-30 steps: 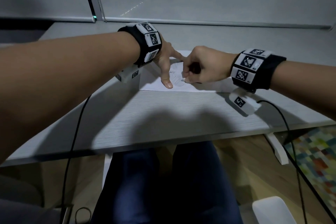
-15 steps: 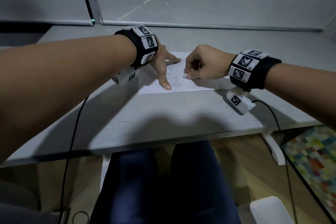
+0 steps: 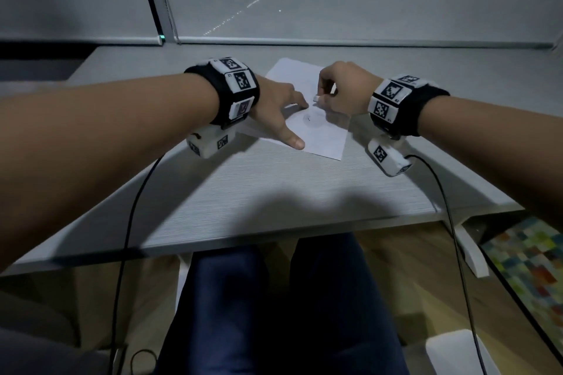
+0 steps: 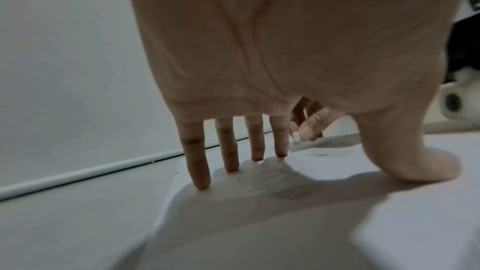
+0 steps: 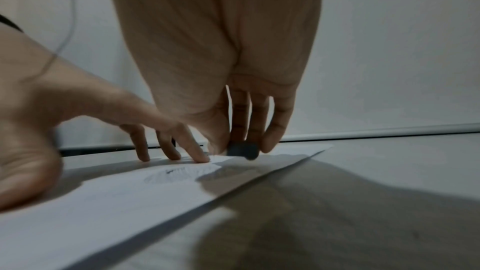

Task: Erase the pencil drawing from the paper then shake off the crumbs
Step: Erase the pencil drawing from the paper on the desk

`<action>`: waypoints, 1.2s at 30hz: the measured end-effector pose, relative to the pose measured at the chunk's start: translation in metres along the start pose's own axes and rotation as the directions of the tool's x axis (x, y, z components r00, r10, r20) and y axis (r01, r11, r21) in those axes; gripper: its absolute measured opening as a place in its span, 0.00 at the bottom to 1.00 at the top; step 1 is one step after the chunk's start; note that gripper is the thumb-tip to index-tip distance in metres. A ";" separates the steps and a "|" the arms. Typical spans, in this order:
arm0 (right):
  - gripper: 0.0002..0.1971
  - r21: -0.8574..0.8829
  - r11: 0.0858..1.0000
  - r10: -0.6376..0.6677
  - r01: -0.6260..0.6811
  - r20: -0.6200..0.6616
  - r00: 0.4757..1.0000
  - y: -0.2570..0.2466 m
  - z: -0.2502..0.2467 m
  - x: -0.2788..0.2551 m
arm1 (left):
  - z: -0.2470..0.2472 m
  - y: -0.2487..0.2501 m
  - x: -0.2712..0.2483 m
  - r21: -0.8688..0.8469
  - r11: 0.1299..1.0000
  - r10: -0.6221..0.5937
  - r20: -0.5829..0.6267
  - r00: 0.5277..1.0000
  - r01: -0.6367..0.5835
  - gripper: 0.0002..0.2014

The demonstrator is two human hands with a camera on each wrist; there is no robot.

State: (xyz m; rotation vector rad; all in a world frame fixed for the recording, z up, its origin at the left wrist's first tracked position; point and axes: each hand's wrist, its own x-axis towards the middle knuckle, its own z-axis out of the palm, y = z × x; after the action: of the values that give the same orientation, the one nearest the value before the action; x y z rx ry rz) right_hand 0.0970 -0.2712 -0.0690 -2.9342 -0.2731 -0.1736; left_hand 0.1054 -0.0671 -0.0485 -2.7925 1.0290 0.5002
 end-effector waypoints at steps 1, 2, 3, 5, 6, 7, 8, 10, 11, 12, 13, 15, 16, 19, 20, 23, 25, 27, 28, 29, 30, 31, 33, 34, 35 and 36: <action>0.07 0.006 1.000 -0.005 0.005 0.007 1.000 -0.001 0.001 -0.001 | -0.001 -0.001 0.003 -0.021 1.000 0.001 -0.016 1.000 -0.002 0.54; 0.07 0.008 1.000 -0.003 0.003 0.020 1.000 -0.002 0.002 -0.002 | -0.002 -0.002 0.007 -0.036 0.999 0.003 -0.035 0.999 -0.004 0.52; 0.06 0.011 1.000 0.003 -0.004 0.033 0.999 -0.002 0.003 -0.003 | -0.003 -0.002 0.010 -0.043 0.999 0.008 -0.053 0.999 -0.010 0.51; 0.06 0.016 1.000 0.020 -0.020 0.040 0.999 -0.001 0.004 -0.003 | -0.004 -0.002 0.014 -0.023 1.000 0.001 -0.078 0.997 -0.002 0.51; 0.05 0.018 1.000 0.024 -0.025 0.036 0.999 -0.001 0.005 -0.003 | -0.003 -0.003 0.016 -0.010 1.000 -0.014 -0.079 0.997 0.013 0.52; 0.05 0.021 0.999 0.023 -0.024 0.030 0.999 -0.002 0.005 -0.004 | -0.002 -0.003 0.017 -0.009 0.999 -0.032 -0.071 0.997 0.031 0.53; 0.05 0.023 1.000 0.017 -0.018 0.024 1.000 -0.003 0.006 -0.004 | -0.001 -0.004 0.018 -0.031 0.998 -0.047 -0.054 0.997 0.045 0.53; 0.05 0.023 1.000 0.005 -0.006 0.023 1.000 -0.004 0.005 -0.006 | -0.002 -0.004 0.020 -0.095 0.993 -0.065 -0.003 0.998 0.064 0.54; 0.05 0.019 1.000 0.001 -0.001 0.026 1.000 -0.005 0.004 -0.006 | -0.004 -0.004 0.020 -0.110 0.991 -0.071 0.017 0.997 0.073 0.56; 0.05 0.017 1.000 -0.002 0.002 0.029 1.000 -0.005 0.004 -0.005 | -0.005 -0.003 0.021 -0.105 0.991 -0.079 0.027 0.997 0.081 0.57; 0.05 0.020 1.000 -0.008 0.007 0.036 0.999 -0.006 0.003 -0.005 | -0.007 -0.001 0.022 -0.089 0.992 -0.090 0.031 0.995 0.092 0.58; 0.05 0.031 0.999 -0.039 0.038 0.049 0.998 -0.010 0.003 -0.006 | -0.008 0.003 0.025 -0.042 0.992 -0.118 0.034 0.992 0.119 0.60; 0.05 0.046 0.997 -0.063 0.060 0.061 0.996 -0.013 0.003 -0.009 | -0.009 0.004 0.027 -0.029 0.991 -0.126 0.036 0.991 0.127 0.60; 0.04 0.128 0.986 -0.122 0.106 0.128 0.984 -0.020 0.003 -0.014 | -0.010 0.005 0.031 -0.041 0.990 -0.132 0.037 0.991 0.134 0.59; 0.04 0.139 0.985 -0.124 0.105 0.138 0.983 -0.020 0.002 -0.014 | -0.010 0.005 0.032 -0.046 0.989 -0.136 0.038 0.990 0.137 0.59; 0.04 0.127 0.991 -0.059 0.047 0.093 0.994 -0.017 -0.001 -0.008 | -0.010 0.006 0.032 -0.036 0.987 -0.156 0.045 0.987 0.158 0.62; 0.04 0.100 0.995 -0.001 -0.005 0.060 0.998 -0.017 -0.002 -0.001 | -0.009 0.005 0.032 -0.030 0.986 -0.165 0.051 0.985 0.167 0.62; 0.04 0.070 0.997 0.027 -0.029 0.035 0.999 -0.018 -0.001 0.001 | -0.009 0.005 0.031 -0.035 0.985 -0.166 0.055 0.985 0.168 0.61; 0.05 0.066 0.997 0.026 -0.028 0.031 0.999 -0.019 -0.001 0.001 | -0.009 0.006 0.030 -0.034 0.985 -0.168 0.052 0.984 0.170 0.61; 0.05 0.076 0.997 0.011 -0.014 0.033 0.999 -0.019 0.000 -0.001 | -0.009 0.006 0.031 -0.034 0.984 -0.171 0.049 0.984 0.173 0.61; 0.04 0.100 0.995 -0.016 0.011 0.046 0.999 -0.020 0.002 -0.005 | -0.008 0.007 0.031 -0.036 0.985 -0.168 0.046 0.985 0.169 0.61; 0.04 0.127 0.991 -0.056 0.047 0.068 0.996 -0.022 0.003 -0.009 | -0.009 0.007 0.032 -0.040 0.986 -0.160 0.045 0.986 0.162 0.60; 0.04 0.156 0.982 -0.124 0.106 0.110 0.986 -0.027 0.004 -0.014 | -0.009 0.006 0.031 -0.047 0.988 -0.148 0.040 0.988 0.150 0.58; 0.04 0.153 0.983 -0.124 0.106 0.116 0.985 -0.026 0.005 -0.014 | -0.009 0.006 0.031 -0.050 0.988 -0.146 0.038 0.989 0.148 0.58; 0.04 0.141 0.986 -0.103 0.087 0.109 0.989 -0.023 0.004 -0.011 | -0.008 0.006 0.031 -0.051 0.987 -0.150 0.037 0.988 0.152 0.59; 0.04 0.126 0.990 -0.068 0.056 0.096 0.993 -0.020 0.003 -0.007 | -0.008 0.007 0.030 -0.048 0.986 -0.157 0.036 0.987 0.158 0.60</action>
State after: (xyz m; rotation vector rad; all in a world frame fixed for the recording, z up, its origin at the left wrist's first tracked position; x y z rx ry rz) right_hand 0.0867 -0.2523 -0.0697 -2.8176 -0.3767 -0.0172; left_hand 0.1245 -0.0930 -0.0510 -2.8691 0.7914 0.5567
